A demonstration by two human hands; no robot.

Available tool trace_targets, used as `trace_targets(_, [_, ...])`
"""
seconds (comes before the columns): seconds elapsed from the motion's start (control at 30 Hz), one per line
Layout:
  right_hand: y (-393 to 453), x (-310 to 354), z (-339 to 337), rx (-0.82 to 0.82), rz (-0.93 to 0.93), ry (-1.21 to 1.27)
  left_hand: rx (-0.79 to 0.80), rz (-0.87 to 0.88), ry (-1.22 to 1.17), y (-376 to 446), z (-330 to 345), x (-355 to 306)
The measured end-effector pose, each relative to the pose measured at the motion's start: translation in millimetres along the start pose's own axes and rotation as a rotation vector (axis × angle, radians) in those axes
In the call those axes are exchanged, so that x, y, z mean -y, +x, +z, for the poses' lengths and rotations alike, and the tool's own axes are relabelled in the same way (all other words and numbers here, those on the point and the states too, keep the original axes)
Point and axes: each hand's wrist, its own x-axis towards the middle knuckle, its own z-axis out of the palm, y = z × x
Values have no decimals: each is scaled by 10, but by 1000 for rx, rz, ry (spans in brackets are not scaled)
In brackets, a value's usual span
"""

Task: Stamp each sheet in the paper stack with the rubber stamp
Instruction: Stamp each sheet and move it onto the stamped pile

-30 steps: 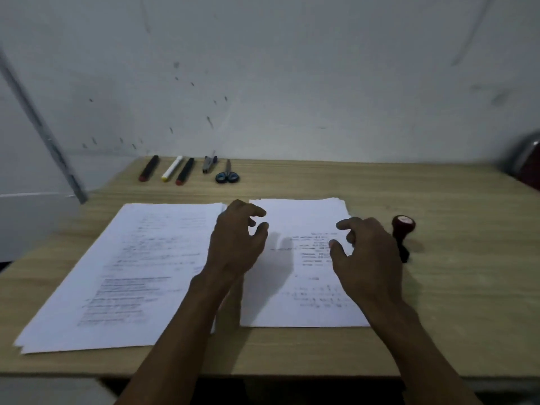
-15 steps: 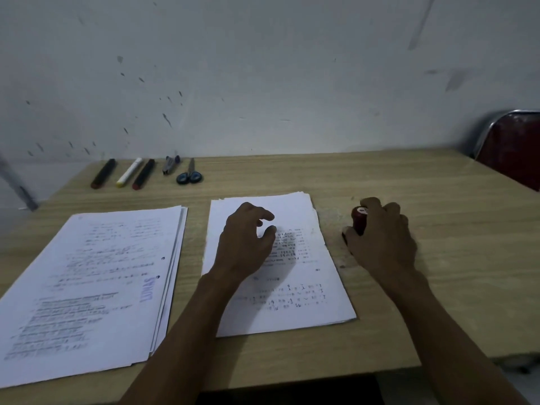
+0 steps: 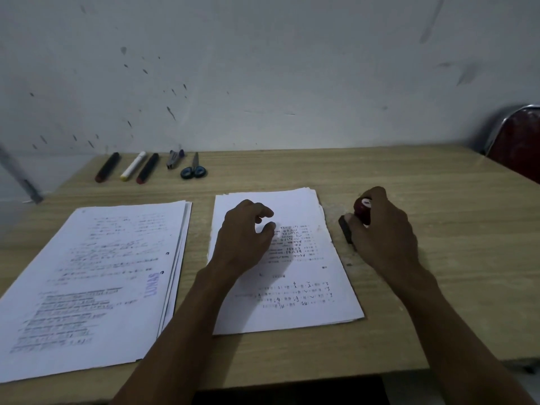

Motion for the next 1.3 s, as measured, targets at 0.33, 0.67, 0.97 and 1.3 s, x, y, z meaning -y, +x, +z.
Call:
trace_targets(0.33, [-86,129,-12,12,-24,236,128,44,61,23,-26,-122])
trace_targets(0.67, [-138,-39,-141,-28,28,214,1025,209,578,419,290,-754])
trace_targets(0.97, [-143,-184,-205,-54,40,231,1060,204,523,625,411,-769])
trace_targets(1.3, [-138,-142,-169,-53,38,221,1070,126,379,542,342,-704])
